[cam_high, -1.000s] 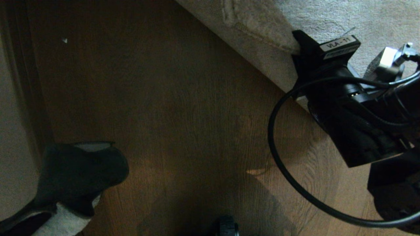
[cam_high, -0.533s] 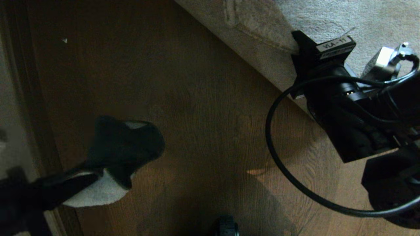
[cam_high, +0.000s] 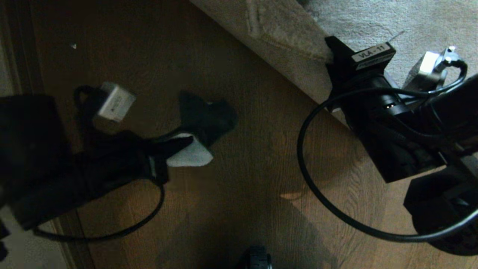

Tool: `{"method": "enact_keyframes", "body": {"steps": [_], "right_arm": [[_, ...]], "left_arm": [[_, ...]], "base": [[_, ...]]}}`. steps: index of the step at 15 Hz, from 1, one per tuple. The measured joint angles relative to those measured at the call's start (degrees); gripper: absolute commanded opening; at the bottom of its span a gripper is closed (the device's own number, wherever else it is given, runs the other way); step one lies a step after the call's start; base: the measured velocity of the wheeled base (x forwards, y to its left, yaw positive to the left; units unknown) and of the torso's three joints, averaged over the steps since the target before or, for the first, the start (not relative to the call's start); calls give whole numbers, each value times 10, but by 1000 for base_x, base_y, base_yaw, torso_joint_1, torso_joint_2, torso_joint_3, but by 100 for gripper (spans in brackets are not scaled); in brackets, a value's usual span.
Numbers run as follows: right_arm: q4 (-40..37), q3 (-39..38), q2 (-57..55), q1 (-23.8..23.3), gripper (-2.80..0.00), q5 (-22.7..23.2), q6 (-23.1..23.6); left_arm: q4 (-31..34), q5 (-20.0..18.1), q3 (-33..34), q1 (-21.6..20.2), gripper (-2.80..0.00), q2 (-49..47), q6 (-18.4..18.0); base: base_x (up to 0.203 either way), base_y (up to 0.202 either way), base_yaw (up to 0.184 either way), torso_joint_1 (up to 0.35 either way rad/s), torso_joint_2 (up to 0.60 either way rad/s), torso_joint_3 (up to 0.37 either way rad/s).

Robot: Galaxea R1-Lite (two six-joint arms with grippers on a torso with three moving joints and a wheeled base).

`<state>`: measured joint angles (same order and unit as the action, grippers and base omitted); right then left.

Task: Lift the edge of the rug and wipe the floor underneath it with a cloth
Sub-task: Wipe the floor under the carpet with a rag

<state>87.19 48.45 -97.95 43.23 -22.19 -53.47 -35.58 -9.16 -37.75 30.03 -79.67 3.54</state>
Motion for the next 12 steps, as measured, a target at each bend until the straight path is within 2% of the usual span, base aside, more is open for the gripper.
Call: {"method": "enact_keyframes", "body": {"steps": [3,8,12], "right_arm": [[0,0,-1,-7,-280,1,-1],[0,1,-1,-20,-280,1,-2],[0,0,-1,-29,-280,1,-2]], "left_arm": [[-85,23,-37,15,-280,-90,14],[-188,102,-116,17,-280,-208,44],[-250,106,-180,-21,-280,-259,44]], "base": [[0,0,0,0,0,0],[0,0,0,0,0,0],[0,0,0,0,0,0]]}}
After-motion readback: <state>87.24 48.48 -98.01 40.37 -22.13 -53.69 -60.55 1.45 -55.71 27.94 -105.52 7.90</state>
